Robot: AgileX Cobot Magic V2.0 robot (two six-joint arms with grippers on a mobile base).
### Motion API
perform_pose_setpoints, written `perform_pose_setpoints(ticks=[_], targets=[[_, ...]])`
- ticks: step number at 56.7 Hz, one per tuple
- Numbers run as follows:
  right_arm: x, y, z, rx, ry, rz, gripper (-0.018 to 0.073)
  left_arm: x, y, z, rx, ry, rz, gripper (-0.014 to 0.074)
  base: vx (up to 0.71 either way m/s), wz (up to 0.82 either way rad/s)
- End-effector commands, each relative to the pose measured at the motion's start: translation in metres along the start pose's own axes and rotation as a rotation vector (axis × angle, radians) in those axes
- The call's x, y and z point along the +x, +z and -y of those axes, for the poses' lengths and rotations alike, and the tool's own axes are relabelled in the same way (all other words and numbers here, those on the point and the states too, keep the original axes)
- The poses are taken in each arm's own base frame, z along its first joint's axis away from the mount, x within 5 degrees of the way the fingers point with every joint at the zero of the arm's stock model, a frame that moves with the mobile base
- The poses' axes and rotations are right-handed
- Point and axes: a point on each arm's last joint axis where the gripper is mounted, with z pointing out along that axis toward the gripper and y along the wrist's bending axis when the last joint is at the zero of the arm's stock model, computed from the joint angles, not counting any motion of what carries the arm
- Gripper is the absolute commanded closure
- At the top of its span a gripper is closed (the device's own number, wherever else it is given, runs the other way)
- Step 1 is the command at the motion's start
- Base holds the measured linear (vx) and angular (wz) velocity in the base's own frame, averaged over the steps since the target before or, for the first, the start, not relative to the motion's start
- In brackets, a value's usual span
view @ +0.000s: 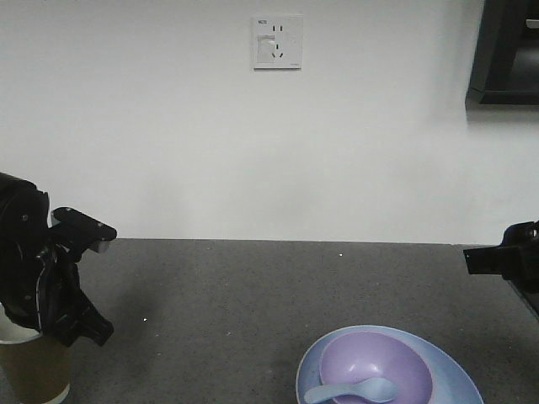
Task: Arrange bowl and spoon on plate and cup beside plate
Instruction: 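Grasp the brown paper cup rim with the left gripper and lift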
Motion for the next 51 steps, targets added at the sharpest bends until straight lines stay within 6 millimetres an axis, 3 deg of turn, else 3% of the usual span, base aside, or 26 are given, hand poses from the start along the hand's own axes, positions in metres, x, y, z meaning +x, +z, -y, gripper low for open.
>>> perform_pose_setpoints(ticks=[1, 14, 23, 31, 36, 51], targets=[[-0.011, -0.013, 0.0, 0.016, -0.011, 0.105, -0.0033, -0.003, -0.022, -0.006, -0.04, -0.003, 0.089, 0.0606, 0.0, 0.0], [-0.011, -0.013, 0.0, 0.016, -0.011, 0.103, -0.0033, 0.0, -0.036, -0.005, -0.032, -0.01, 0.118, 0.0603, 0.0, 0.0], [-0.011, -0.013, 0.0, 0.016, -0.011, 0.103, -0.0033, -0.004, -0.076, 0.005, 0.052, 0.036, 0.253, 0.0603, 0.0, 0.0], [-0.011, -0.013, 0.0, 0.016, -0.01, 0.102, -0.0033, -0.016, -0.115, 0.032, 0.162, 0.134, 0.399, 0.0603, 0.0, 0.0], [-0.011, -0.013, 0.0, 0.015, -0.01, 0.103, -0.0033, -0.023, -0.128, 0.05, 0.189, 0.183, 0.445, 0.0603, 0.0, 0.0], [-0.011, -0.013, 0.0, 0.016, -0.01, 0.102, -0.0033, -0.041, -0.122, 0.12, 0.279, 0.349, 0.432, 0.0603, 0.0, 0.0]])
